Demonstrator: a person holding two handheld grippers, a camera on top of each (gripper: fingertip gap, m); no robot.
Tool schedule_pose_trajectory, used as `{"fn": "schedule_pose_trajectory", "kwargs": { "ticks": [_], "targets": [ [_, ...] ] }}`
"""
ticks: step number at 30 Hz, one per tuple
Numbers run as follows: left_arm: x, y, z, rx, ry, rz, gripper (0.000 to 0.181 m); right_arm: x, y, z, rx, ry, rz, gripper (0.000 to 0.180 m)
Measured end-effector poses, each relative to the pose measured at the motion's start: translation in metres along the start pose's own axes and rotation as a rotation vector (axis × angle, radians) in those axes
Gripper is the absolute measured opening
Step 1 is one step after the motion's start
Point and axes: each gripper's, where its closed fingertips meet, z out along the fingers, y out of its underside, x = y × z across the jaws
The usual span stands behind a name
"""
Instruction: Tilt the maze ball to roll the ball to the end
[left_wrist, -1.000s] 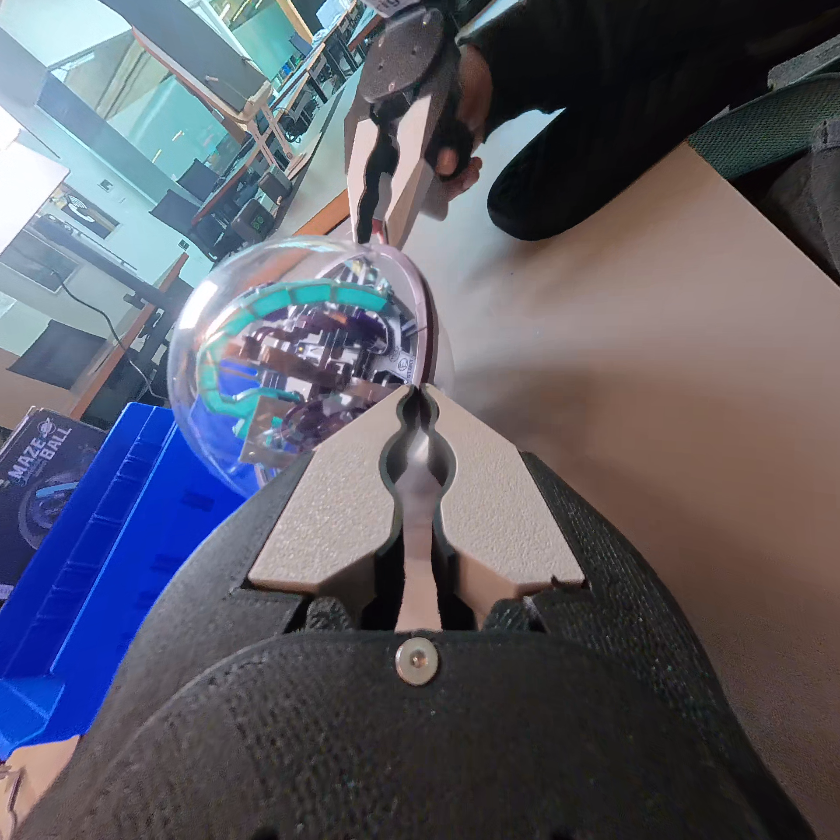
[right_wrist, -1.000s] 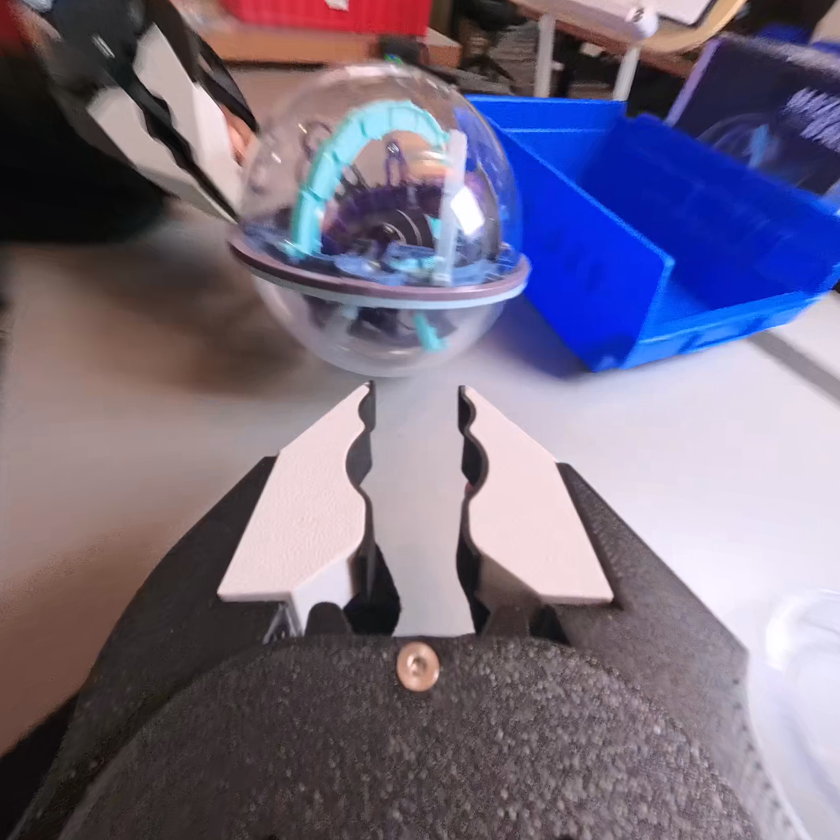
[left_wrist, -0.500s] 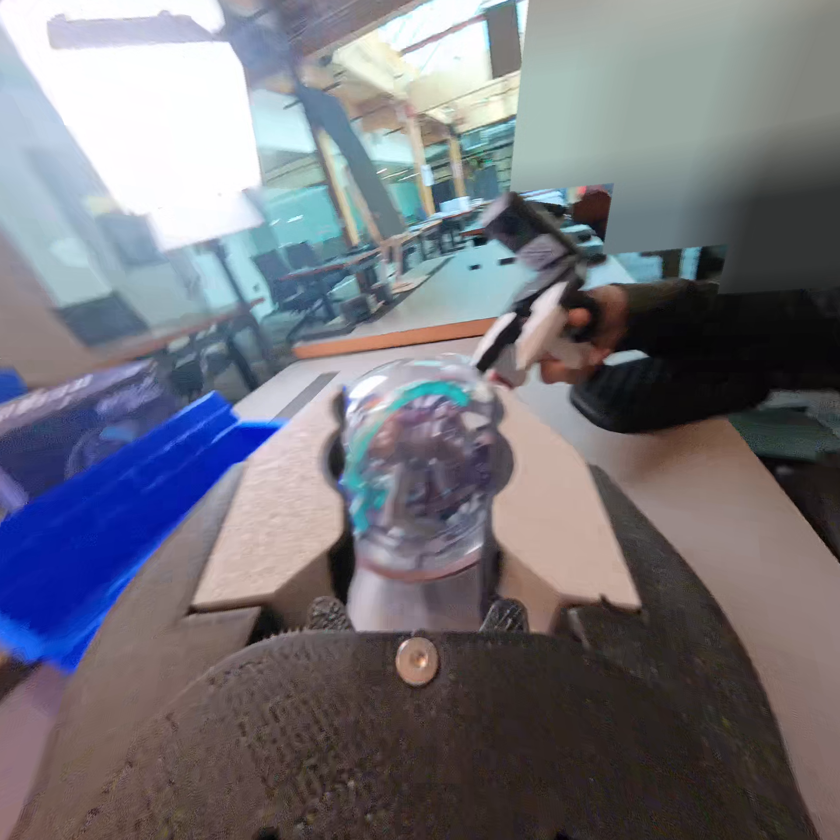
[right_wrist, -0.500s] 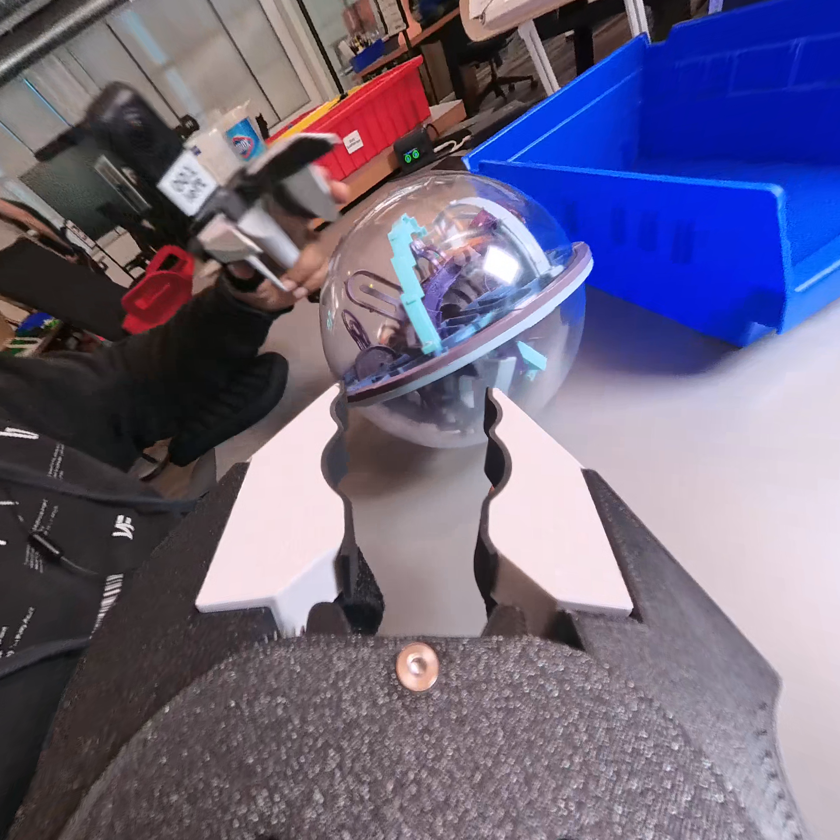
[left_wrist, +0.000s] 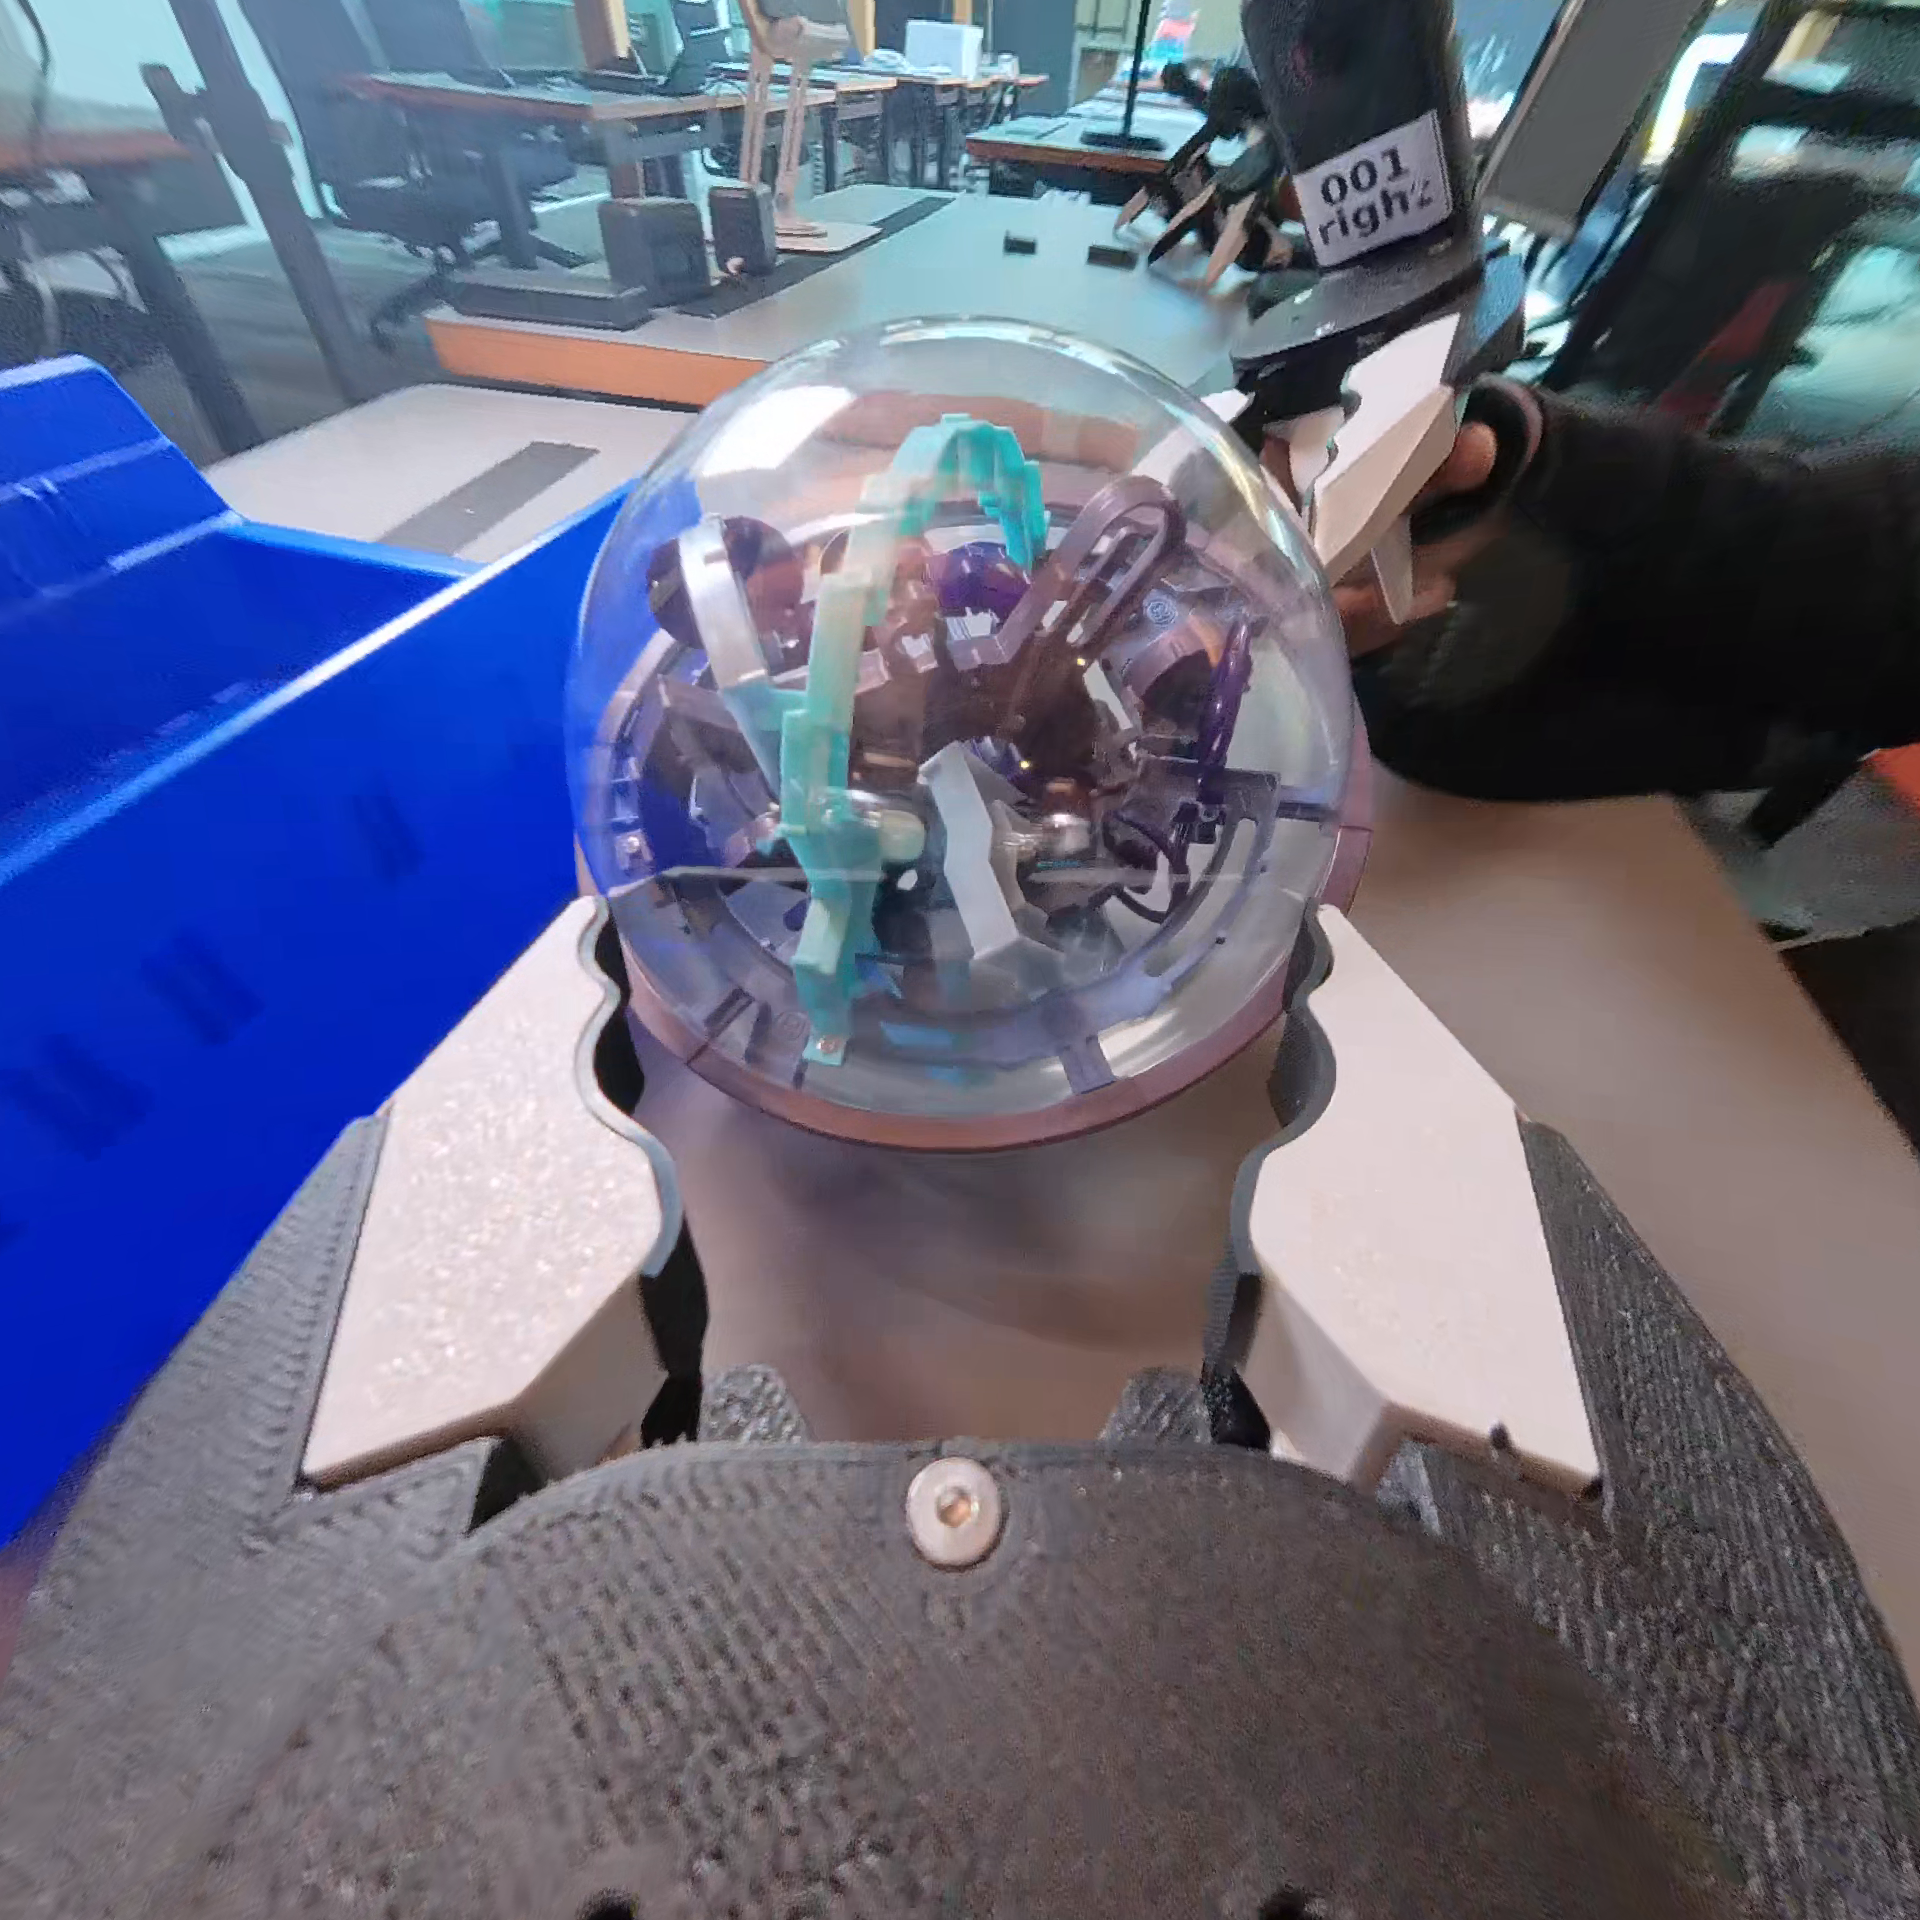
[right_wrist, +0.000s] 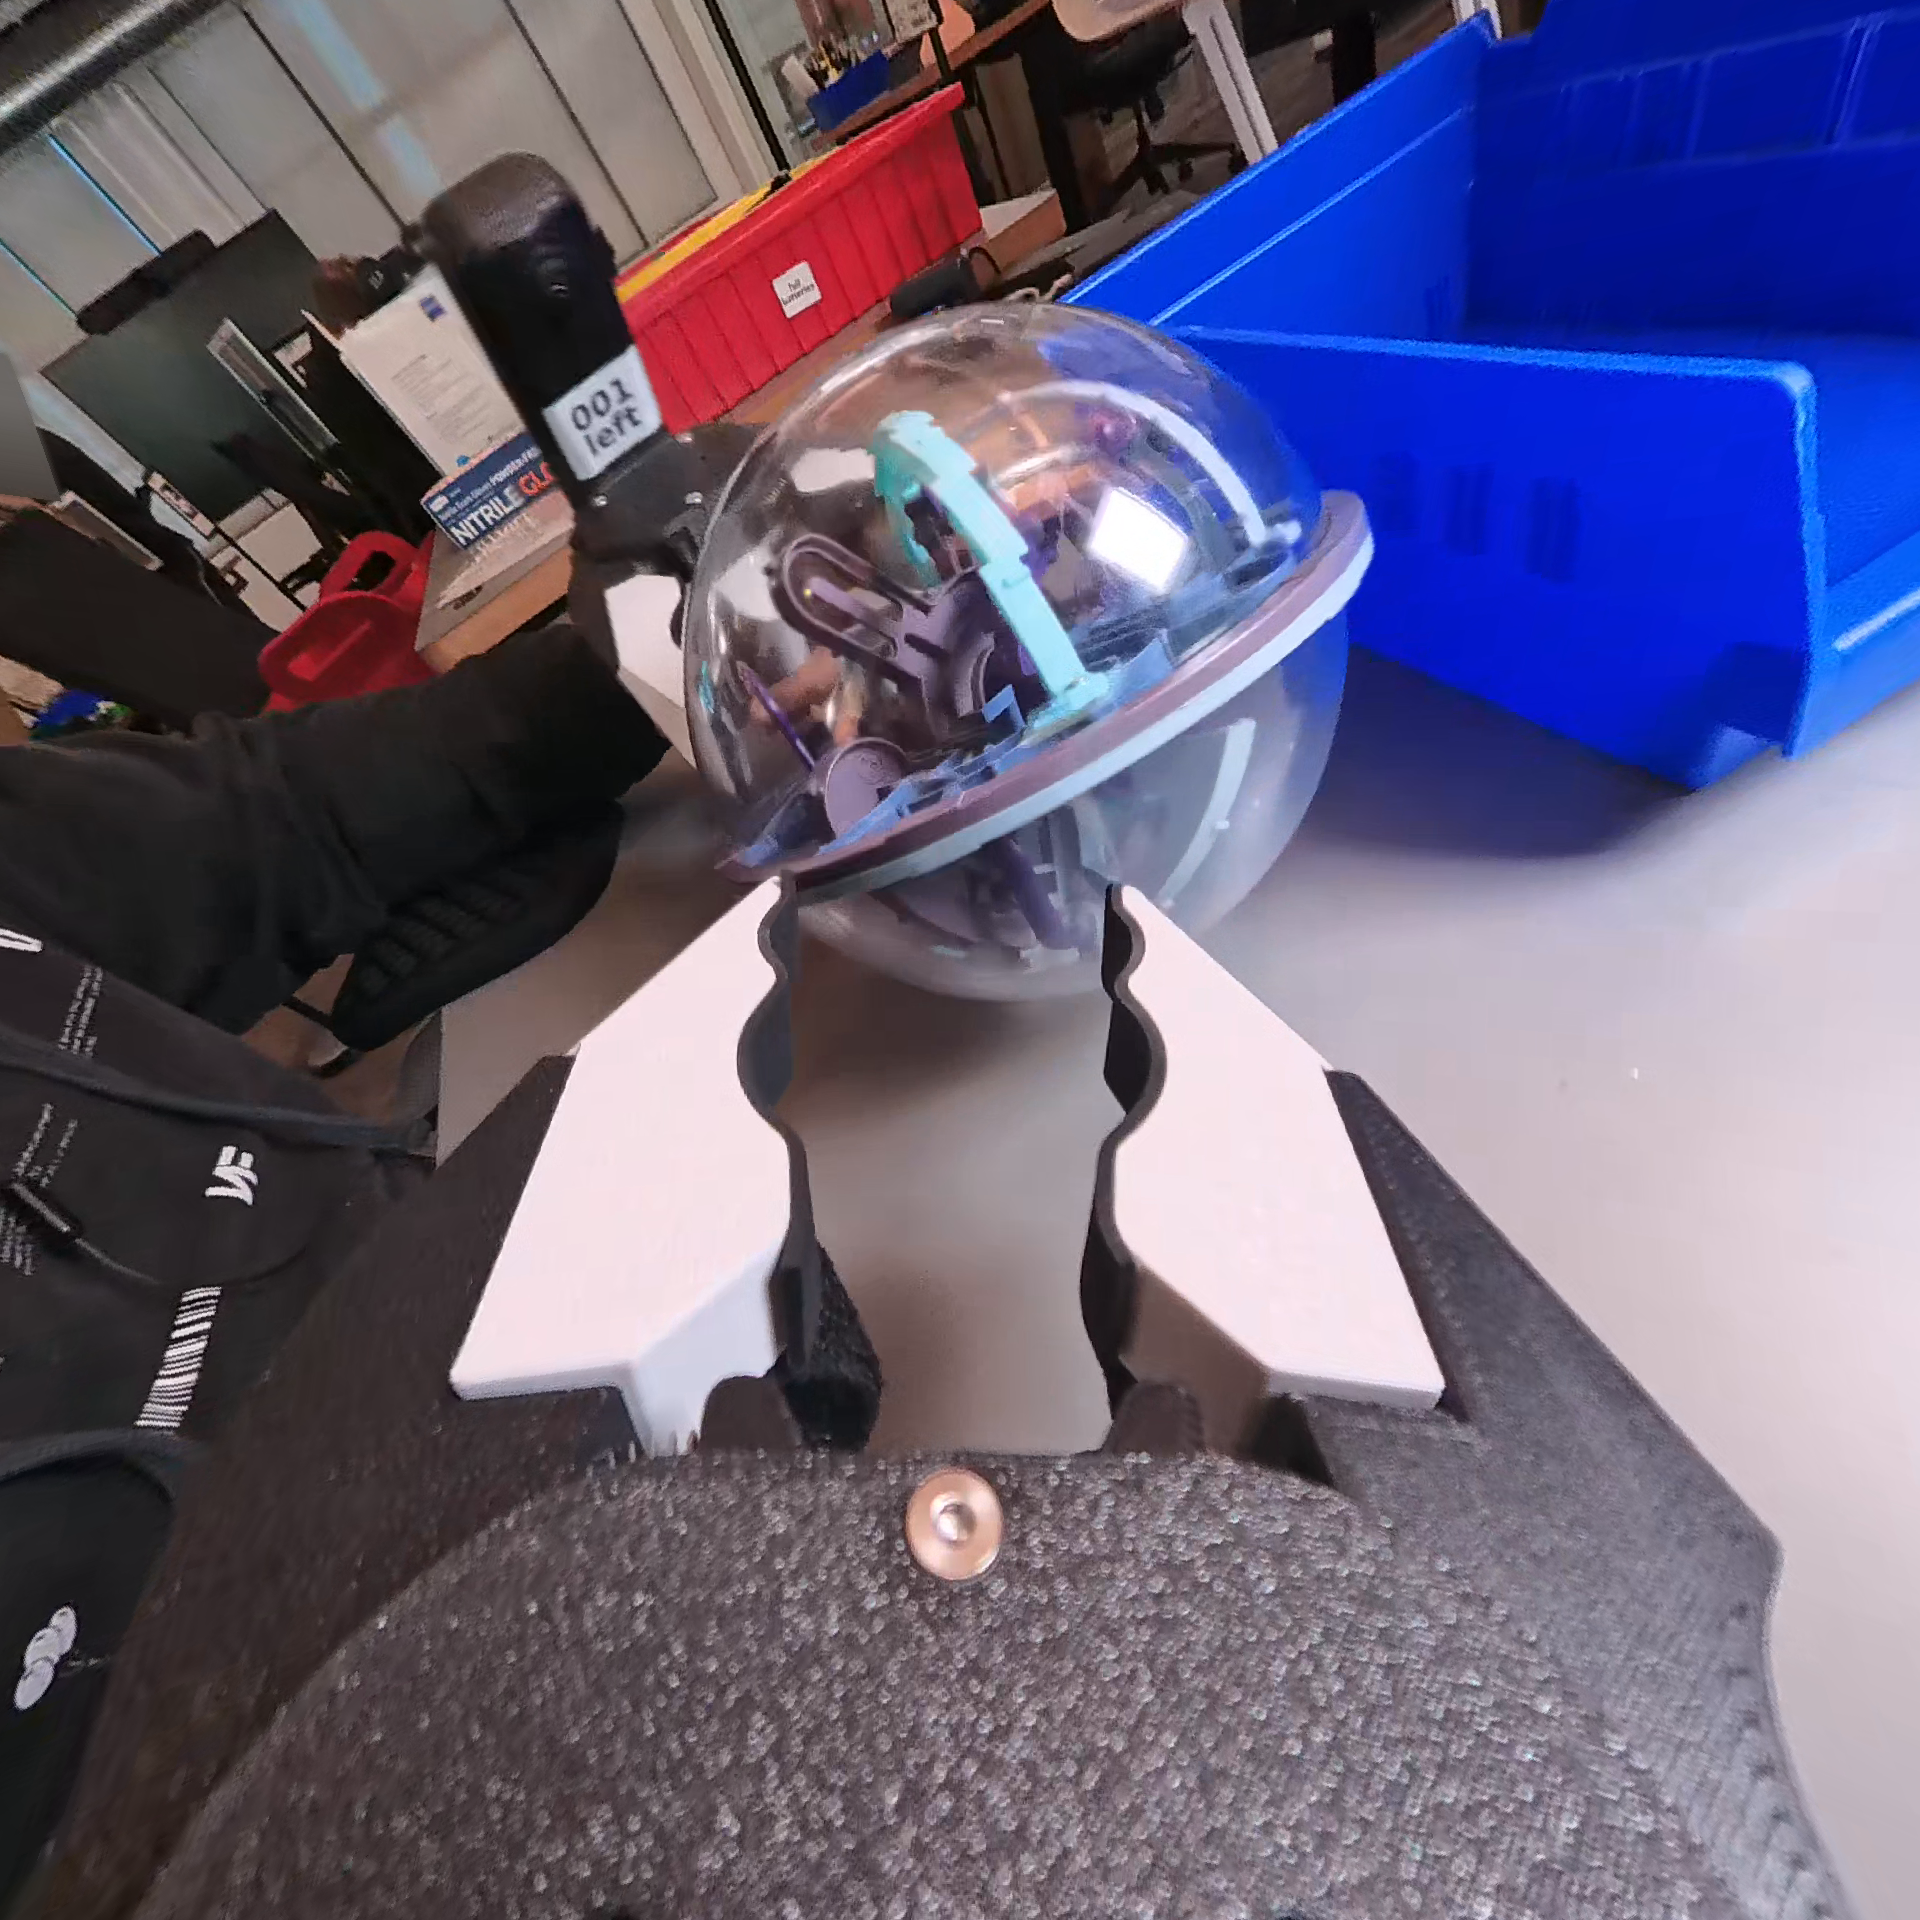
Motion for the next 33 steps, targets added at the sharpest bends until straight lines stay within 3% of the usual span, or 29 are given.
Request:
{"fn": "schedule_pose_trajectory", "kwargs": {
  "ticks": [9,16,24,29,33],
  "targets": [
    [0.015,0.002,-0.004,-0.025,-0.176,0.373,0.124,0.003,0.015,0.003,-0.026,0.023,-0.058,0.055],
    [0.018,0.003,-0.005,-0.043,-0.222,0.472,0.124,0.002,0.019,0.004,-0.021,0.028,-0.103,0.055],
    [0.015,0.015,0.001,-0.098,-0.19,0.189,0.123,-0.005,-0.006,-0.006,0.105,0.029,-0.141,0.048],
    [0.019,0.019,0.007,-0.104,-0.137,0.04,0.117,-0.006,-0.02,-0.014,0.173,0.044,-0.173,0.051],
    [0.026,0.019,0.012,-0.087,-0.053,-0.208,0.11,-0.004,-0.033,-0.019,0.219,0.043,-0.177,0.06]
  ]
}}
